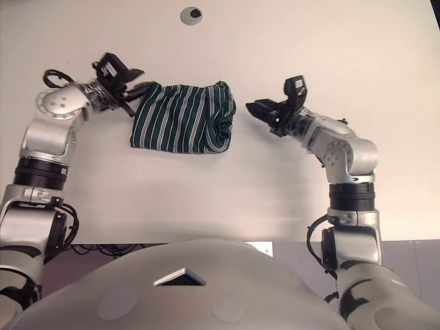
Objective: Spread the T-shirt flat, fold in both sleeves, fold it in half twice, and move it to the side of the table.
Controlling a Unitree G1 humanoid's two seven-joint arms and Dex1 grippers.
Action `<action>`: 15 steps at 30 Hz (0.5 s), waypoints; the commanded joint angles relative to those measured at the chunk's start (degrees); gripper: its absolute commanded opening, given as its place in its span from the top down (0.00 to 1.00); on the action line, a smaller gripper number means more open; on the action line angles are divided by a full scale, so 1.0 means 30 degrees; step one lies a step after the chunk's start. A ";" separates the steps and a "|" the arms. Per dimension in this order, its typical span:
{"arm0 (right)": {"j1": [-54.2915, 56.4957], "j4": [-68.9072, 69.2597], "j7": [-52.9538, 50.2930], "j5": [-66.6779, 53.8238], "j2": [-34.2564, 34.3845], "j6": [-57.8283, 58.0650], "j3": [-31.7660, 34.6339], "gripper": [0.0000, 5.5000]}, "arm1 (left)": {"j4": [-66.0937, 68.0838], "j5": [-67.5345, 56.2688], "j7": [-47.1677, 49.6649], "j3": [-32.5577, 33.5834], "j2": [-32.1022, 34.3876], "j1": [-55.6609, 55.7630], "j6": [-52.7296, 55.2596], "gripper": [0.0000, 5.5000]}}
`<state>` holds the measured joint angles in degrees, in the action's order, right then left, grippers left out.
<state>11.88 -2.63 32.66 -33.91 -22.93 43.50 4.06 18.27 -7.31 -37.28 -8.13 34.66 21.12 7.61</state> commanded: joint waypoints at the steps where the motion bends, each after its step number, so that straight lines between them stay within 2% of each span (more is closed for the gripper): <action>1: -0.0208 0.0655 -0.0940 0.1008 0.0614 -0.2739 0.0971 0.69 | -0.1040 -0.0520 0.0010 0.1633 0.0167 -0.1001 -0.1234 0.74; 3: -0.0390 0.1901 -0.0876 0.1858 0.1465 -0.5181 0.0184 0.75 | -0.2176 -0.1217 -0.0241 0.2101 -0.0381 -0.1480 -0.1703 0.74; 4: -0.0473 0.2429 -0.0941 0.2688 0.2009 -0.6332 -0.0920 0.78 | -0.2635 -0.1196 -0.0268 0.2025 -0.0617 -0.1702 -0.2087 0.74; 7: -0.0515 0.1844 -0.2095 0.7089 0.4479 -1.0147 -0.6148 0.89 | -0.3188 -0.0280 0.0086 0.1174 -0.1484 -0.2344 -0.2869 0.82; 9: -0.0134 -0.0001 -0.3493 0.9633 0.5948 -1.2199 -0.8293 0.97 | -0.2838 0.0980 0.0506 0.0325 -0.1802 -0.2684 -0.3087 0.90; 13: 0.0606 -0.3731 -0.7025 1.2608 0.8496 -1.4581 -0.9446 1.00 | -0.0975 0.4205 0.2070 -0.1381 -0.2193 -0.2785 -0.3414 0.99; 15: 0.0467 -0.5052 -0.8108 1.3202 0.9572 -1.5048 -0.9700 1.00 | 0.0186 0.5508 0.2749 -0.2056 -0.2279 -0.2866 -0.3465 0.99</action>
<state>12.85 -14.95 10.45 4.43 2.83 -0.51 -24.81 16.40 6.35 -30.52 -12.93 28.04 12.95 -2.81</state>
